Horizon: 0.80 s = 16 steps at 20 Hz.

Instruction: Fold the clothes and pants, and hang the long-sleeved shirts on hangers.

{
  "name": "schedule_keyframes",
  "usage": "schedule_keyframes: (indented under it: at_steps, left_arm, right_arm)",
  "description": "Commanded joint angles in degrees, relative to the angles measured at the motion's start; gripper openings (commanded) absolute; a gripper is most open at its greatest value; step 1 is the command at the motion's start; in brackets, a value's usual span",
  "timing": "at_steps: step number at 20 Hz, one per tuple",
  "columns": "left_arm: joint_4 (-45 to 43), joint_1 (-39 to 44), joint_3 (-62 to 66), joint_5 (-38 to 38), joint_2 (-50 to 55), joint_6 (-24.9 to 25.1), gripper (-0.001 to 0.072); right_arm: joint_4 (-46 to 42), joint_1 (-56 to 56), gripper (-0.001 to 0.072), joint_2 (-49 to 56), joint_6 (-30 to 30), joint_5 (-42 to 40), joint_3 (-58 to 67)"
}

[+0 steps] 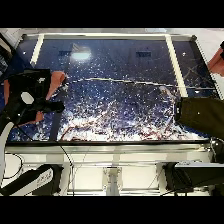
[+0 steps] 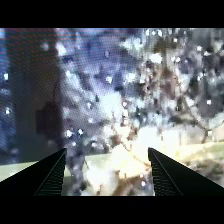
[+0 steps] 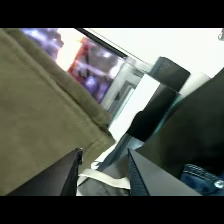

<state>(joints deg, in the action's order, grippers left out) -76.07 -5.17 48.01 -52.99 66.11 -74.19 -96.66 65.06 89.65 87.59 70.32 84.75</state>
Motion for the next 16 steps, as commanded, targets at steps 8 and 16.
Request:
schedule_keyframes:
  at_steps: [8, 16]
  left_arm:
    - [0.00, -0.04, 0.00, 0.00, 0.02, 0.02, 0.0581]
    - [0.00, -0.04, 0.00, 0.00, 0.02, 0.02, 0.0581]
  right_arm:
    - [20.37, -12.17, 0.0010, -6.67, -9.25, 1.62, 0.02]
    - [22.71, -42.58, 0.0010, -12.81, -8.81, 5.64, 0.02]
